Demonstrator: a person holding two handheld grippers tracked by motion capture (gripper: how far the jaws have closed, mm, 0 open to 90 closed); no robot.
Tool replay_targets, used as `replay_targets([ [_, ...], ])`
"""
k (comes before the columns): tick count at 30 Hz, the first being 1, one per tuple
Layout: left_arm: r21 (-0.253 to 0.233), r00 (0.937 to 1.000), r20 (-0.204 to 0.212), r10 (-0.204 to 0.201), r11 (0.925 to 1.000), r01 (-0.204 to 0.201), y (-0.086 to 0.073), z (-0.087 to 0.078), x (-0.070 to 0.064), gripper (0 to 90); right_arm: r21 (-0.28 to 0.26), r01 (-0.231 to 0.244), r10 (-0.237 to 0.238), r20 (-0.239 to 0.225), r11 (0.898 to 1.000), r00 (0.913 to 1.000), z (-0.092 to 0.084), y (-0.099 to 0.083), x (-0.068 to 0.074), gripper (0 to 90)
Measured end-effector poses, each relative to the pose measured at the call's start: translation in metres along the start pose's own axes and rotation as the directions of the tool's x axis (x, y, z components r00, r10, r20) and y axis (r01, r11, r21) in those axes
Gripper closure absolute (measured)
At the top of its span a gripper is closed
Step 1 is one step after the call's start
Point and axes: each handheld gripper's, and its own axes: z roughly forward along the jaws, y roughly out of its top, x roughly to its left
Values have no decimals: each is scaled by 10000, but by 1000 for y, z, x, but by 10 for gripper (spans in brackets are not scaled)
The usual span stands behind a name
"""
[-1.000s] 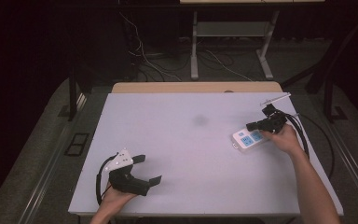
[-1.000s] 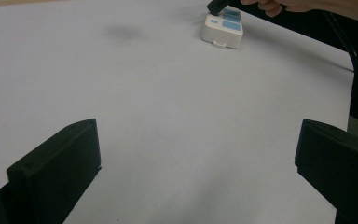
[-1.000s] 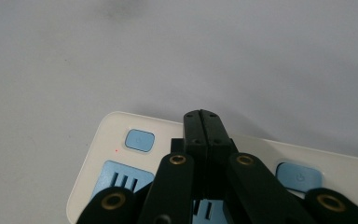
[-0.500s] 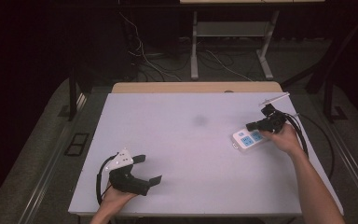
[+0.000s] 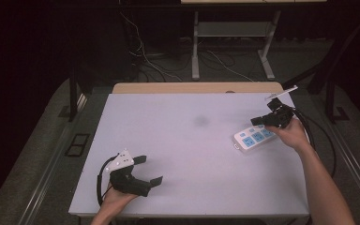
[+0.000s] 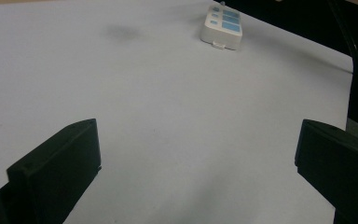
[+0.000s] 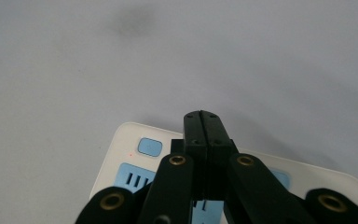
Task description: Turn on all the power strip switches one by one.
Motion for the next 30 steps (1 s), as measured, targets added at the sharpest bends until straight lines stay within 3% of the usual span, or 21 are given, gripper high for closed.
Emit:
replay_targets([
  [16, 48, 10000, -7, -23, 10000, 23, 0, 1, 1, 0, -439, -456, 476, 452, 9980, 9978, -28, -2, -22, 899],
  [21, 22, 10000, -42, -20, 10000, 20, 0, 0, 1, 0, -574, -609, 637, 478, 9965, 9968, -30, -3, -29, 899],
  [30, 34, 10000, -79, -23, 10000, 23, 0, 0, 2, 0, -200, -713, 724, 583, 9973, 9957, -19, -10, -34, 899],
])
